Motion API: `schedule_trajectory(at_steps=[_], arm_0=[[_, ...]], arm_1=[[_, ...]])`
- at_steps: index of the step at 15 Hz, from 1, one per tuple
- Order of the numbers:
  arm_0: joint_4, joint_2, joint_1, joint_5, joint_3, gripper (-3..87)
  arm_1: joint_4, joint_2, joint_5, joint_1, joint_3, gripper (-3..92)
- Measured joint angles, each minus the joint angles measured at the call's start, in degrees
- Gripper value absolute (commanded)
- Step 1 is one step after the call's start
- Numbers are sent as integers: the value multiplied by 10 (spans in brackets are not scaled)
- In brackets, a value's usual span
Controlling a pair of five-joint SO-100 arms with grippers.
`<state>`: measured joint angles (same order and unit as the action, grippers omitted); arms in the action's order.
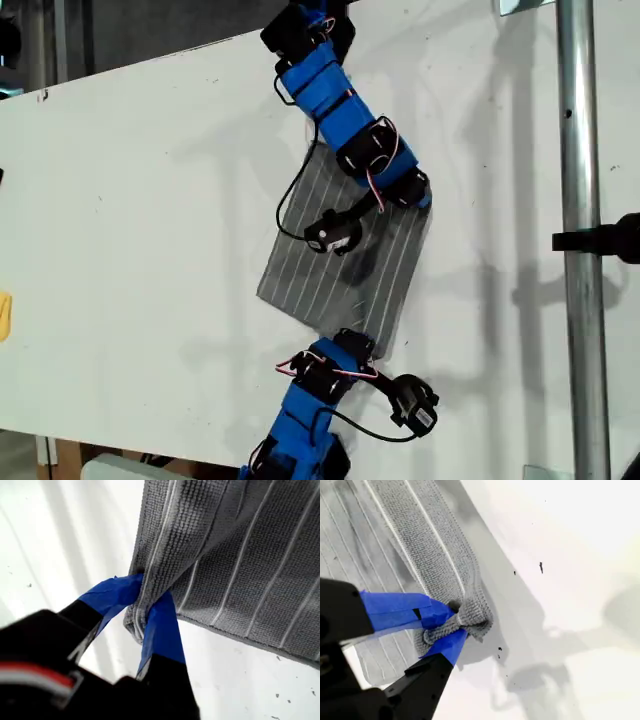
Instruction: Grasp corners of a towel and fold twice.
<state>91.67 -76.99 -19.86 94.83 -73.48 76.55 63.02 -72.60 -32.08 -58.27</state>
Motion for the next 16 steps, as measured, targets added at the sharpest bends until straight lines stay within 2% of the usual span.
schedule_trajectory(at_steps=[1,3,6,12,16], arm_0=[[2,0,6,-6,0,-29],[-4,0,36,-29,0,-29],[-9,0,98,-93,-4,-29],[-48,0,262,-307,-13,-29],[-49,31,364,-430,30,-29]], arm_1=[[9,10,-10,1,1,-2],[81,12,-50,6,1,-2],[147,42,-82,40,-35,-2],[192,153,-84,132,-206,-2],[195,267,-32,241,-323,-2]])
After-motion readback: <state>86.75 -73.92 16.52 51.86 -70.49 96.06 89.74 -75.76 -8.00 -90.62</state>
